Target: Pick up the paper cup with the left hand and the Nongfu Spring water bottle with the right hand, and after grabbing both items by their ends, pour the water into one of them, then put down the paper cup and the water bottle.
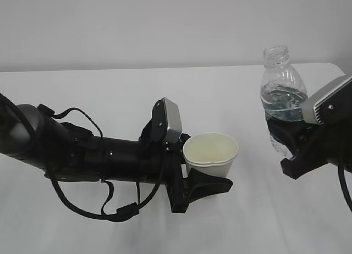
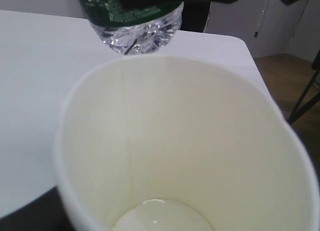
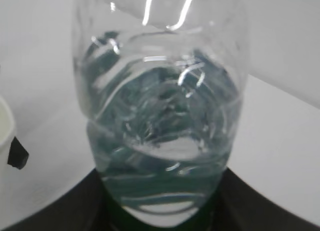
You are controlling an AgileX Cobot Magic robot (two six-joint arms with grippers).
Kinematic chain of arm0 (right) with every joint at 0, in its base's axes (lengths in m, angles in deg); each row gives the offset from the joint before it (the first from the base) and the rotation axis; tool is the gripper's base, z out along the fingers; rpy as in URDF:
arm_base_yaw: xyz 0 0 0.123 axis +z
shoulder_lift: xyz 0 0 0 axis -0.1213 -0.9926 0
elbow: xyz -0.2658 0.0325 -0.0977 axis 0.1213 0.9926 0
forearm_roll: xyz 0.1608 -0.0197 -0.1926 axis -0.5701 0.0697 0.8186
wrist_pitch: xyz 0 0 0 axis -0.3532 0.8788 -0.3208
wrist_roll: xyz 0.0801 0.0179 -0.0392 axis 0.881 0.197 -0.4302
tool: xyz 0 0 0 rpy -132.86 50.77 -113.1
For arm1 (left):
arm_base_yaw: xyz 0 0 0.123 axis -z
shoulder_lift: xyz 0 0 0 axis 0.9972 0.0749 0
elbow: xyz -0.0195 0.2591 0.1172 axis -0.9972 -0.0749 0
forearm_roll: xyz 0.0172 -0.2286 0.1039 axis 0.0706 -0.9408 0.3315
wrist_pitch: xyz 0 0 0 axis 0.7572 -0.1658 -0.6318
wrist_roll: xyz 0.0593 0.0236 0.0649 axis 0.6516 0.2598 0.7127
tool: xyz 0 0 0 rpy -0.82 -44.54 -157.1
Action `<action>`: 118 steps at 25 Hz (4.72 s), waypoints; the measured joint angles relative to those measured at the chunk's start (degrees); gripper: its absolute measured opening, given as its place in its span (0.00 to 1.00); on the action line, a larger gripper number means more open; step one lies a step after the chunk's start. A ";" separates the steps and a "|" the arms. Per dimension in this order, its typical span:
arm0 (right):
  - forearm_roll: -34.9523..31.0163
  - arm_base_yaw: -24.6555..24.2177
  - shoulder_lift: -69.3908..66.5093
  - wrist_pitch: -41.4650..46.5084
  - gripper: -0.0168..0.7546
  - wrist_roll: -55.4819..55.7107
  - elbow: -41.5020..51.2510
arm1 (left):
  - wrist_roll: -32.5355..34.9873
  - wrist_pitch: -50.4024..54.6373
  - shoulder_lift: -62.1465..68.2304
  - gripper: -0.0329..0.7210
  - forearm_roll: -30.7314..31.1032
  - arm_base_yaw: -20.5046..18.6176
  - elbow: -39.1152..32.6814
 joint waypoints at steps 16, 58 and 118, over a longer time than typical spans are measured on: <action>-5.58 0.00 0.00 0.46 0.44 -16.20 0.00 | -1.07 -3.03 0.00 0.67 2.12 0.00 0.00; -1.86 0.00 0.00 0.46 0.44 -38.78 0.00 | -1.16 -4.08 0.00 0.67 2.65 1.37 0.00; -1.82 0.00 0.00 -3.94 0.44 -62.75 0.00 | -1.29 -4.22 0.00 0.67 2.54 1.37 0.00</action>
